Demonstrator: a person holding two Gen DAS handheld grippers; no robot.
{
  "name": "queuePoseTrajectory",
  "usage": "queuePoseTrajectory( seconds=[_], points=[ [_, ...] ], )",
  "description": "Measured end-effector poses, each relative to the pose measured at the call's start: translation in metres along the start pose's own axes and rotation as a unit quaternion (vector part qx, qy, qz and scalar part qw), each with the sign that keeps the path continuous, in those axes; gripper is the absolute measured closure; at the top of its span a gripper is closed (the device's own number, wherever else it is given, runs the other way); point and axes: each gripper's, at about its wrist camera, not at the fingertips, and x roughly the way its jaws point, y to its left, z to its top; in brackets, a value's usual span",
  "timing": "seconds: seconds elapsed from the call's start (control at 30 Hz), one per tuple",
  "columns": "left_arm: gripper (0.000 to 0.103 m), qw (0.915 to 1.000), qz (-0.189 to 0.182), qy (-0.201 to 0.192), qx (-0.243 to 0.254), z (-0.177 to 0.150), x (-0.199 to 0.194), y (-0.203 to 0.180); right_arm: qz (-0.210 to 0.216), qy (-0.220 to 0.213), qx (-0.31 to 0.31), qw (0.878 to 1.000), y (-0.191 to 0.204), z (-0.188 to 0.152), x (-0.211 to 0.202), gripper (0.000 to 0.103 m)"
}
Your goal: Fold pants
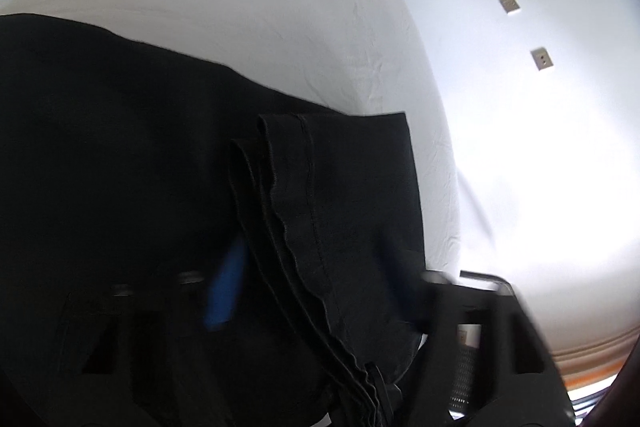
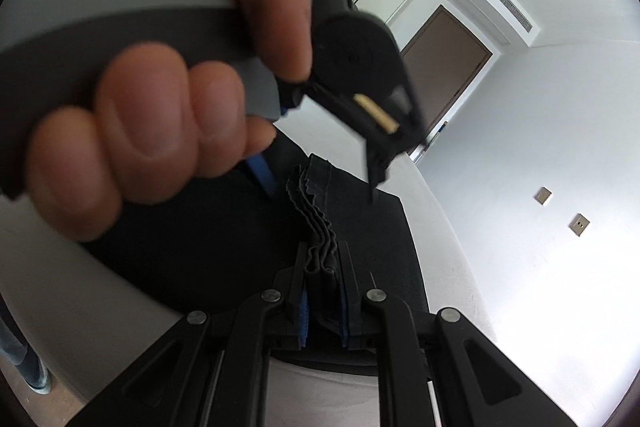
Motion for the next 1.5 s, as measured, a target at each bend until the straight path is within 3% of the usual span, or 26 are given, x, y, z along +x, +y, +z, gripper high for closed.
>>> queuePoseTrajectory(
  seconds=[0.1, 0.2, 0.6, 0.8, 0.9, 1.23, 1.5],
  points=[
    [0.087, 0.9999, 0.002, -0.004, 0.011, -0.005, -0.001, -0.003, 0.005, -0.005, 0.0, 1.0, 0.0, 0.004, -0.004, 0.09],
    [0.092, 0.9994, 0.008, -0.018, 0.028, -0.008, -0.012, -0.002, 0.011, -0.01, -0.006, 1.0, 0.004, 0.007, -0.008, 0.09],
    [0.092, 0.9964, 0.05, -0.062, 0.031, -0.013, -0.083, 0.055, 0.092, -0.032, -0.064, 0.993, 0.058, 0.045, -0.028, 0.09],
    [0.092, 0.9903, 0.113, -0.068, 0.044, -0.003, -0.112, 0.084, 0.139, -0.044, -0.107, 0.984, 0.094, 0.077, -0.024, 0.091],
    [0.092, 0.9886, 0.128, -0.067, 0.044, -0.003, -0.12, 0.097, 0.162, -0.041, -0.115, 0.979, 0.107, 0.086, -0.021, 0.091],
    [0.092, 0.9862, 0.137, -0.075, 0.054, 0.0, -0.134, 0.105, 0.183, -0.04, -0.143, 0.972, 0.131, 0.103, -0.019, 0.09],
    [0.089, 0.9881, 0.121, -0.087, 0.039, -0.003, -0.132, 0.123, 0.199, -0.027, -0.146, 0.969, 0.122, 0.086, -0.005, 0.087]
  ],
)
